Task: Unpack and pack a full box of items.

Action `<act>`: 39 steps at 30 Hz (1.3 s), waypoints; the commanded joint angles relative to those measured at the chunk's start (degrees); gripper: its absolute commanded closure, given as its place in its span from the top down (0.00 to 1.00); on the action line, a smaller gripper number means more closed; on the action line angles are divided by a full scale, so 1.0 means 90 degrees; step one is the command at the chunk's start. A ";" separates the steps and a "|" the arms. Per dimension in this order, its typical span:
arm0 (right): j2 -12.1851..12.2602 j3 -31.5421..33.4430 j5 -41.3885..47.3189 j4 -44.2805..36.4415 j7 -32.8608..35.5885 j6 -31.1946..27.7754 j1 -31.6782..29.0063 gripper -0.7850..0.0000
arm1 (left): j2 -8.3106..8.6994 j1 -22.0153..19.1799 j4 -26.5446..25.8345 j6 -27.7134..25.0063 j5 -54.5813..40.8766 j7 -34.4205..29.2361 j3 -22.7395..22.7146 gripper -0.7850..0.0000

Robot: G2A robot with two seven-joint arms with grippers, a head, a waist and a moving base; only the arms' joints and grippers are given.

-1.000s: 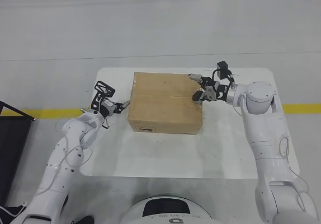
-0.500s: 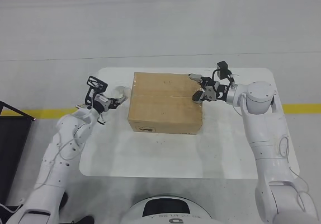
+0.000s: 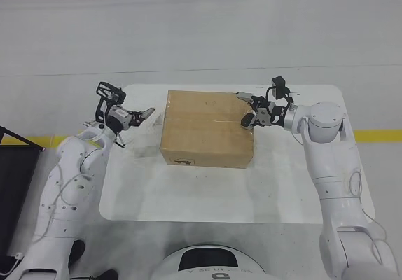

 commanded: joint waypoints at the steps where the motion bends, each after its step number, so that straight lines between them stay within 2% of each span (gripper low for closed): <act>1: 0.0000 0.0000 0.0000 0.0000 0.0000 0.0000 0.0000 1.00 | -0.0003 0.0012 -0.0265 0.0061 0.0052 -0.0090 0.0045 1.00; 5: 0.0000 0.0000 0.0000 0.0000 0.0000 0.0000 0.0000 1.00 | -0.0003 0.0149 -0.0672 0.0143 0.0148 -0.0229 0.0120 1.00; 9: 0.0000 0.0000 0.0000 0.0000 0.0000 0.0000 0.0000 1.00 | 0.0003 0.0386 -0.0760 0.0271 0.0237 -0.0293 0.0133 1.00; 17: 0.0000 0.0000 0.0000 0.0000 0.0000 0.0000 0.0000 1.00 | 0.0058 0.1234 -0.0314 0.0135 0.0363 0.0227 -0.0038 1.00; 20: 0.0000 0.0000 0.0000 0.0000 0.0000 0.0000 0.0000 1.00 | 0.0063 0.1332 -0.0046 0.0090 0.0453 0.0331 0.0007 1.00; 27: 0.0000 0.0000 0.0000 0.0000 0.0000 0.0000 0.0000 1.00 | -0.0048 0.0793 0.0479 0.0566 0.0427 0.0201 0.0473 1.00; 31: 0.0000 0.0000 0.0000 0.0000 0.0000 0.0000 0.0000 1.00 | -0.0126 0.0441 0.0744 0.0826 0.0537 -0.0259 0.0842 1.00; 35: 0.0000 0.0000 0.0000 0.0000 0.0000 0.0000 0.0000 1.00 | -0.0214 0.0036 0.1222 0.0915 0.0755 -0.0671 0.1283 1.00; 39: 0.0000 0.0000 0.0000 0.0000 0.0000 0.0000 0.0000 1.00 | -0.0295 -0.0229 0.1700 0.1045 0.0887 -0.0631 0.1590 1.00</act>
